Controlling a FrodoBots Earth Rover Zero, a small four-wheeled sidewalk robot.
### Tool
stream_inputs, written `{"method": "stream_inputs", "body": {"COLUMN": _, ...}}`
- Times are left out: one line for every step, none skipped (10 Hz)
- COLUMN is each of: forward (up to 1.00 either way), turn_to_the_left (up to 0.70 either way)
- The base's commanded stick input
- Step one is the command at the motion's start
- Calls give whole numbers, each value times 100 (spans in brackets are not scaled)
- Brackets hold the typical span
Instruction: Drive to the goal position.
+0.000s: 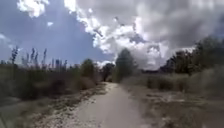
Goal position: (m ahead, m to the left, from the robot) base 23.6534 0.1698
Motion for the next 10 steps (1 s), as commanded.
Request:
{"method": "stream_inputs", "body": {"forward": 85, "turn_to_the_left": 0}}
{"method": "stream_inputs", "body": {"forward": 85, "turn_to_the_left": 0}}
{"method": "stream_inputs", "body": {"forward": 85, "turn_to_the_left": 0}}
{"method": "stream_inputs", "body": {"forward": 85, "turn_to_the_left": 0}}
{"method": "stream_inputs", "body": {"forward": 85, "turn_to_the_left": 0}}
{"method": "stream_inputs", "body": {"forward": 85, "turn_to_the_left": 0}}
{"method": "stream_inputs", "body": {"forward": 85, "turn_to_the_left": 0}}
{"method": "stream_inputs", "body": {"forward": 85, "turn_to_the_left": 0}}
{"method": "stream_inputs", "body": {"forward": 85, "turn_to_the_left": 0}}
{"method": "stream_inputs", "body": {"forward": 85, "turn_to_the_left": 0}}
